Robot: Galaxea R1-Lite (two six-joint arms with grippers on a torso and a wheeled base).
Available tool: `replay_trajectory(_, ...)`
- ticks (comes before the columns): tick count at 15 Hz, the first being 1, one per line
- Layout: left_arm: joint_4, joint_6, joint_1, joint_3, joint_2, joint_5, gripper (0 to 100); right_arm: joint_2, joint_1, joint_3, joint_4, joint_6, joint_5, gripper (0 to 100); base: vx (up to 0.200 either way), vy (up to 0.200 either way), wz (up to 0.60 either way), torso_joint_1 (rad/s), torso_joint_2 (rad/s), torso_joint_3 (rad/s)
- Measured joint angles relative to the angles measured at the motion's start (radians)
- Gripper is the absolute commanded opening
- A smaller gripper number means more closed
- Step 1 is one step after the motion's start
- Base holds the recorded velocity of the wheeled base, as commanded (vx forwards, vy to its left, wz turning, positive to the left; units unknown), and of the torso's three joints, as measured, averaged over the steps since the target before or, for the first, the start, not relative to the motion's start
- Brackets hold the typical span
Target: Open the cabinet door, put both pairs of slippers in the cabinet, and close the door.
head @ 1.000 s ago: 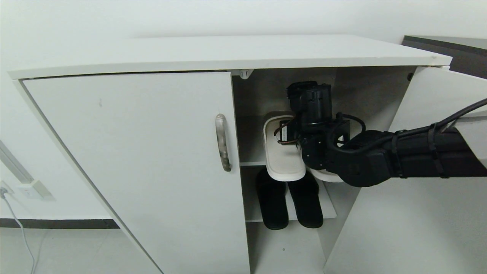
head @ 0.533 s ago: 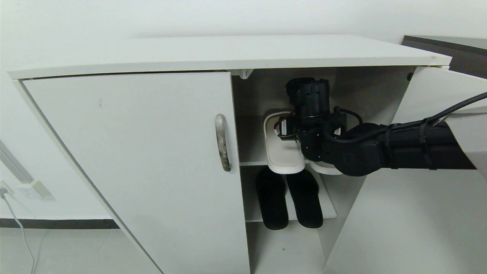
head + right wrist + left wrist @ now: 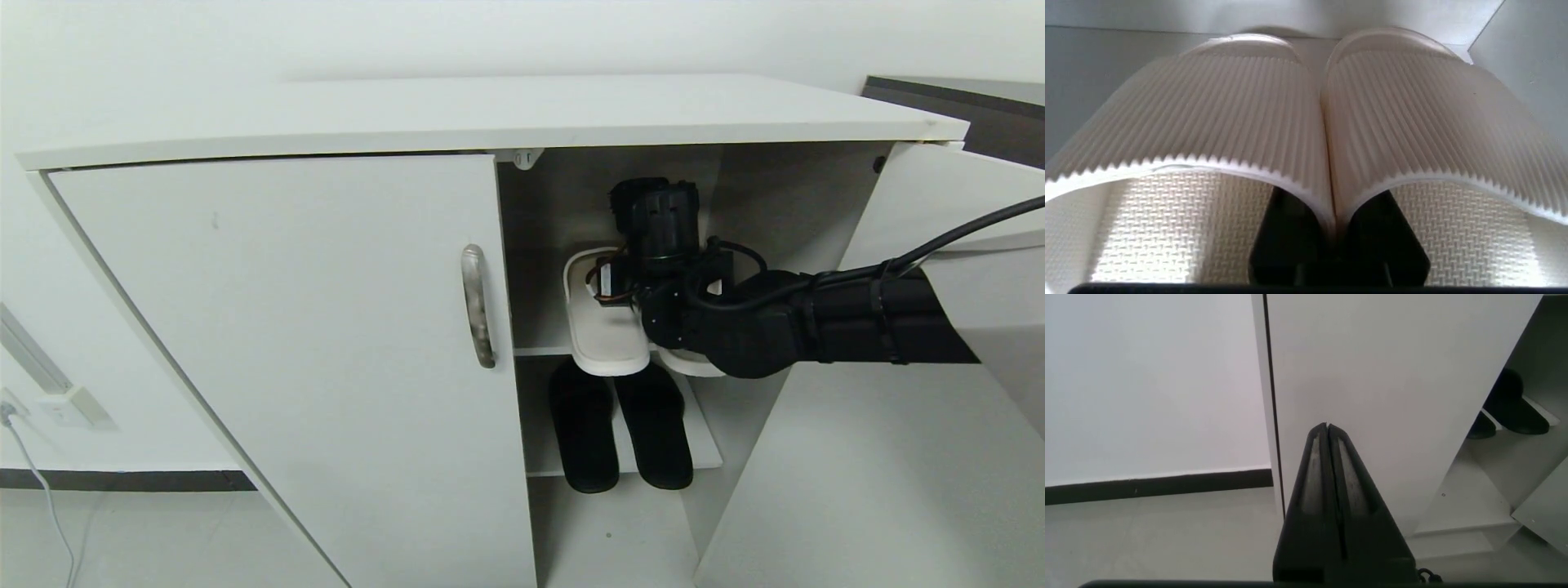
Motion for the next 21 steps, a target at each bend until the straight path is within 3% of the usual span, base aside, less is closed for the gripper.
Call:
replay_trajectory(1, 0.000, 0.000, 0.000, 0.000, 0.000, 0.000, 0, 0.001, 0.000, 0.000, 0.000, 0.000, -0.001, 100, 0.000, 0.000, 0.00, 0.000, 0.00, 0.000)
replay_trajectory(7, 0.000, 0.000, 0.000, 0.000, 0.000, 0.000, 0, -0.023, 0.009, 0.073, -0.005, 0.009, -0.010, 100, 0.000, 0.000, 0.00, 0.000, 0.00, 0.000)
replay_trajectory(11, 0.000, 0.000, -0.001, 0.000, 0.000, 0.000, 0, -0.140, 0.062, 0.211, -0.018, 0.018, -0.015, 100, 0.000, 0.000, 0.00, 0.000, 0.00, 0.000)
replay_trajectory(15, 0.000, -0.001, 0.000, 0.000, 0.000, -0.001, 0, -0.282, 0.139, 0.444, -0.111, 0.022, -0.019, 100, 0.000, 0.000, 0.00, 0.000, 0.00, 0.000)
replay_trajectory(16, 0.000, -0.001, 0.000, 0.000, 0.000, -0.001, 0, -0.313, 0.156, 0.514, -0.156, 0.021, -0.014, 0, 0.000, 0.000, 0.00, 0.000, 0.00, 0.000)
replay_trajectory(21, 0.000, -0.001, 0.000, 0.000, 0.000, -0.003, 0, -0.464, 0.219, 0.791, -0.362, 0.018, 0.105, 0, 0.000, 0.000, 0.00, 0.000, 0.00, 0.000)
